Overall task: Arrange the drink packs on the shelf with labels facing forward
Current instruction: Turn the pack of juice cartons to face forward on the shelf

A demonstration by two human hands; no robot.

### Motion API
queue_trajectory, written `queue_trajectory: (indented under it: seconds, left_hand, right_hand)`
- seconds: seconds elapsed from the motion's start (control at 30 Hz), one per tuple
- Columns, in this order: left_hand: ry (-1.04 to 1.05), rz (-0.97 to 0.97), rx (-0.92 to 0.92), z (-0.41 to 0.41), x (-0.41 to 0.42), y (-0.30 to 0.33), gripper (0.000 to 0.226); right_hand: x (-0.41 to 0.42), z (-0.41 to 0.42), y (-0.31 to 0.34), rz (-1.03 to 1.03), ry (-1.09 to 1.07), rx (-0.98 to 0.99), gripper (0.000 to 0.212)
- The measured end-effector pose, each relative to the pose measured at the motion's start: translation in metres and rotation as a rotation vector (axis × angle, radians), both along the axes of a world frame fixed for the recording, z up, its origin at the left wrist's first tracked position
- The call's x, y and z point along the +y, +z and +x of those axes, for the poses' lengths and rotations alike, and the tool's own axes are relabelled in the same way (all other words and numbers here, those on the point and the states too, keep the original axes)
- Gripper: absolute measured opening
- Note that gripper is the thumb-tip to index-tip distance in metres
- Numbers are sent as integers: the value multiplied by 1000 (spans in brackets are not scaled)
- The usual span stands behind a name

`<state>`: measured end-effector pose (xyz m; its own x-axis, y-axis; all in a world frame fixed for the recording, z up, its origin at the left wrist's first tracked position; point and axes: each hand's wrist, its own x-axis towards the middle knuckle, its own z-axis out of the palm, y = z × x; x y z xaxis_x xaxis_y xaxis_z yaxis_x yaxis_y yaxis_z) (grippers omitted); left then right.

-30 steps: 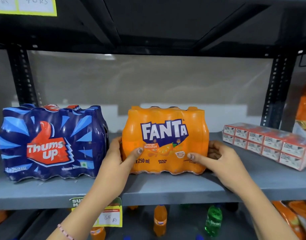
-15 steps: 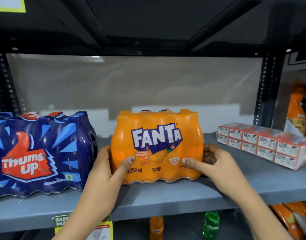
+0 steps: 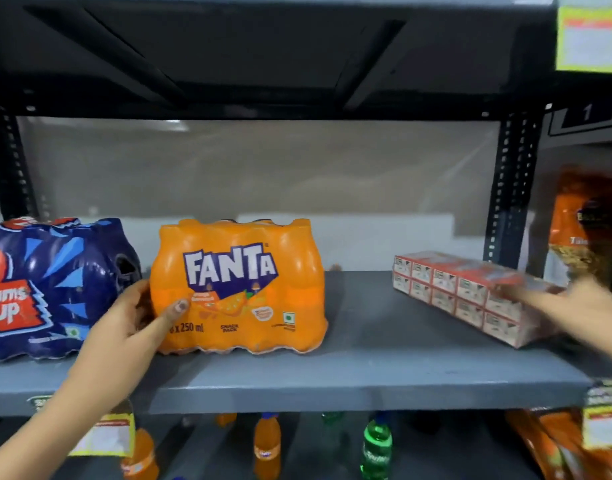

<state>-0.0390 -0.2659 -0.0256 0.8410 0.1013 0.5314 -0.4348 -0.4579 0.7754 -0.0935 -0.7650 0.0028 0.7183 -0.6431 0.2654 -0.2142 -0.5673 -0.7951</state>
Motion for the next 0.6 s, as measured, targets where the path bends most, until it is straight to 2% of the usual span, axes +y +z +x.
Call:
queue_trajectory:
  seconds: [0.03, 0.1, 0.17, 0.23, 0.33, 0.4, 0.5, 0.6]
  left_hand:
    - [2, -65, -34, -1, -4, -3, 63]
    - [52, -142, -150, -5, -14, -8, 61]
    - [140, -79, -297, -13, -28, -8, 61]
    - [103, -56, -455, -21, -47, -2, 65]
    - [-92, -31, -638, -36, -93, 12, 60]
    - [-226, 0, -666, -41, -123, 21, 55]
    - [-398, -51, -521, -38, -158, 28, 46]
    - [-513, -134, -340, -21, -191, 34, 33]
  right_hand:
    - [-10, 1, -5, 100, 81, 8, 139]
    - [-7, 0, -3, 192, 178, -4, 114]
    - [-6, 2, -2, 228, 233, -40, 80]
    - [-3, 3, -4, 217, 224, -108, 64]
    - [3, 5, -8, 83, 225, -189, 83]
    - [14, -1, -6, -40, 262, -227, 75]
    - [28, -10, -7, -282, 258, -225, 85]
    - [23, -15, -12, -378, 321, -186, 82]
